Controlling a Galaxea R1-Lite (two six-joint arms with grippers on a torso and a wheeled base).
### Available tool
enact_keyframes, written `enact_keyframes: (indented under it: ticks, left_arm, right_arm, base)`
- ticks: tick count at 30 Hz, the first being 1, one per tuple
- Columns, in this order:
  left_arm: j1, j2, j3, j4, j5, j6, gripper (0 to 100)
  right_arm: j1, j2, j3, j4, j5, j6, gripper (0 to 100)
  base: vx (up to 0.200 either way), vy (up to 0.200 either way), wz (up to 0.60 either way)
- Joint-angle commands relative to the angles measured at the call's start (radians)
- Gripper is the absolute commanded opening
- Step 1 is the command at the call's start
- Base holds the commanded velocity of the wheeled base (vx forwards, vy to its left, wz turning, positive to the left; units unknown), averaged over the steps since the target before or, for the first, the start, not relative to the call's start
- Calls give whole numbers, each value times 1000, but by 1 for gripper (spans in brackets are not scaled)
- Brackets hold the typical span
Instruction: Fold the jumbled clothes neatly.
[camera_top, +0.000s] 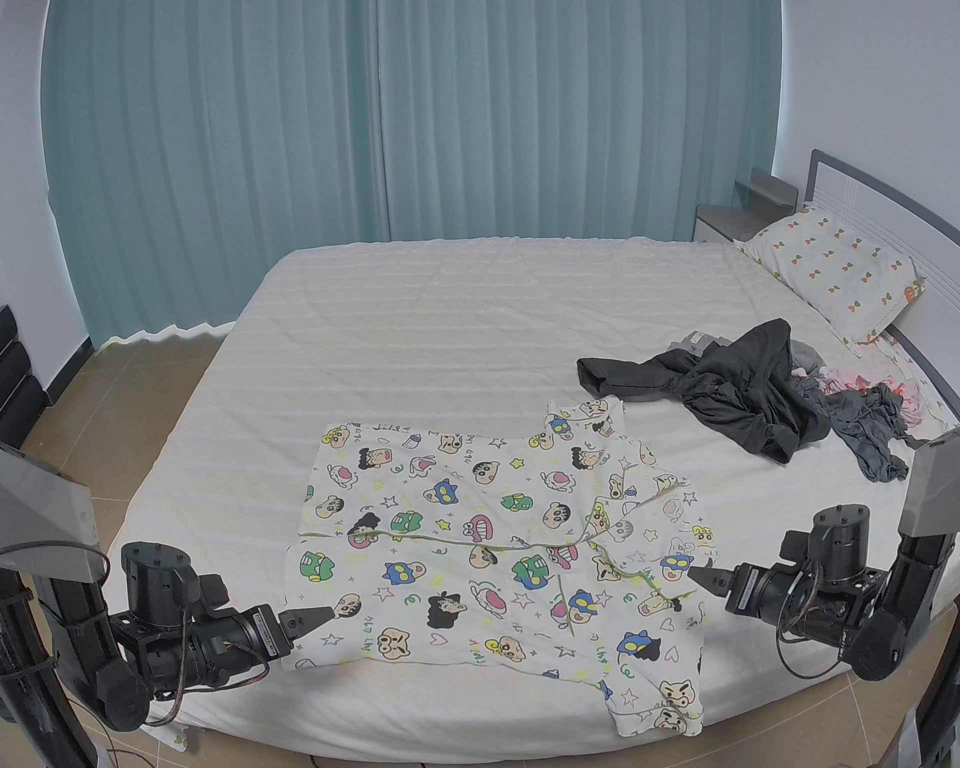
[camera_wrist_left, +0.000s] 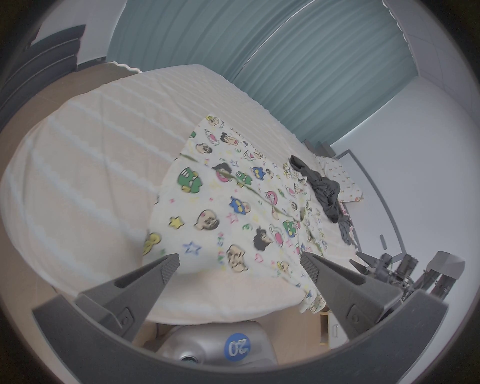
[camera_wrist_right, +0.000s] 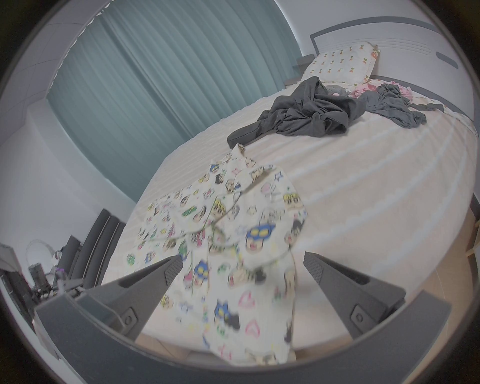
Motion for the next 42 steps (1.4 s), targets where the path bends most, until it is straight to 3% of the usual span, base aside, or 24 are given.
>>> enact_keyframes:
  ticks: [1,8,13,19,20,23,25,26,30,35,37,42]
  left_arm:
    - [16,25,16,4,7,24,100]
    - [31,125,1,-11,85,153,100]
    - [27,240,-104,-43,156,165,100]
    - [24,327,-171,-63,159,200,100]
    - [34,405,-219,-103,162,322,100]
    - [56,445,-243,-146,162,423,100]
    - [56,448,-245,-146,162,429,100]
    - [56,448,-257,-135,151,470,100]
    - [56,448,-289,-71,147,487,100]
    - [57,436,-344,41,84,486,100]
    - [56,407,-374,139,16,478,100]
    - [56,382,-430,224,-1,461,100]
  right_arm:
    - [43,-2,56,-5,11,-1,100]
    - [50,56,59,-41,14,-4,100]
    - [50,74,70,-104,28,-2,100]
    - [58,101,101,-158,36,-2,100]
    - [61,125,110,-202,37,1,100]
    - [61,142,110,-209,39,-1,100]
    - [61,144,110,-209,39,1,100]
    - [63,154,110,-209,42,1,100]
    - [64,154,110,-209,42,1,100]
    - [78,153,110,-209,40,1,100]
    - [78,154,110,-209,40,1,100]
    - [78,159,110,-209,40,13,100]
  base:
    - [0,0,0]
    - [0,0,0]
    - [0,0,0]
    - [0,0,0]
    - [0,0,0]
    - [0,0,0]
    - [0,0,0]
    - [0,0,0]
    - [0,0,0]
    - [0,0,0]
    - [0,0,0]
    - [0,0,0]
